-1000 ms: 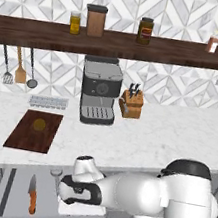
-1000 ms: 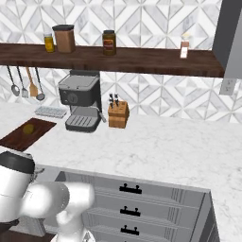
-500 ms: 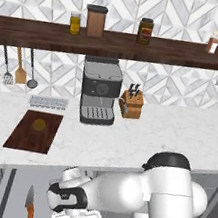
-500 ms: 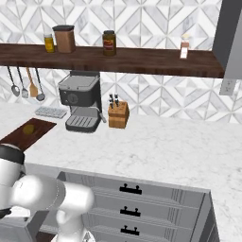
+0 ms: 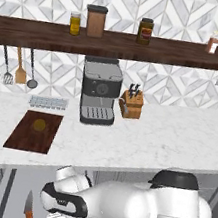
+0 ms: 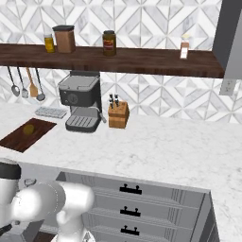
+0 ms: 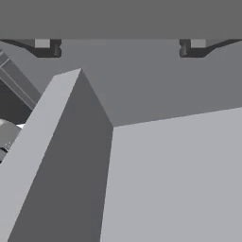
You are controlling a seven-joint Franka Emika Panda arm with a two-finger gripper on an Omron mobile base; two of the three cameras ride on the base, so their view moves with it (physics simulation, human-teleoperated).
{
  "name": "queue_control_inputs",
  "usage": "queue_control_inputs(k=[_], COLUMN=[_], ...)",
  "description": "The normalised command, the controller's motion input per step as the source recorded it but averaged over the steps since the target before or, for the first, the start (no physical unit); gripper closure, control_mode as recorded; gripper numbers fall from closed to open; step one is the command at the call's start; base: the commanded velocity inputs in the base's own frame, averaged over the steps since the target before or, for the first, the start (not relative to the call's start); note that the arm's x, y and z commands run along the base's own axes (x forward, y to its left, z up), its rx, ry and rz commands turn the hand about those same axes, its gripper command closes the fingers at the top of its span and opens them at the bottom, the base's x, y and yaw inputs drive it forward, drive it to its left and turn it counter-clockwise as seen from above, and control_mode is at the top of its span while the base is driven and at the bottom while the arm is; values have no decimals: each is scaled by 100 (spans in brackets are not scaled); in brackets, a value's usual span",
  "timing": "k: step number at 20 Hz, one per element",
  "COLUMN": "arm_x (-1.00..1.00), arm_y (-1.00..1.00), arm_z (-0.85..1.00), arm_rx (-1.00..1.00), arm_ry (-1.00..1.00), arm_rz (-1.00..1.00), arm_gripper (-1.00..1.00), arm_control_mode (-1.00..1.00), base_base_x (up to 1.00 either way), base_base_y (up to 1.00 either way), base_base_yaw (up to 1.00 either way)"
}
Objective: Place the appropriate cutting tool for cutting the avocado skin on the cutting board.
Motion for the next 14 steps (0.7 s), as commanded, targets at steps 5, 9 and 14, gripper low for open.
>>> queue_control_inputs(k=[5, 9, 14], arm_x=[4, 25, 33], arm_y=[5, 32, 35], arm_z=[46, 1, 0], arm_rx=[13, 14, 11], arm_ry=[-18, -18, -13], arm_rz=[2, 5, 7], arm_gripper=[-100, -100, -100], arm_control_mode=[-100, -100, -100], base_base_x=[0, 0, 0], base_base_y=[0, 0, 0], base_base_yaw=[0, 0, 0])
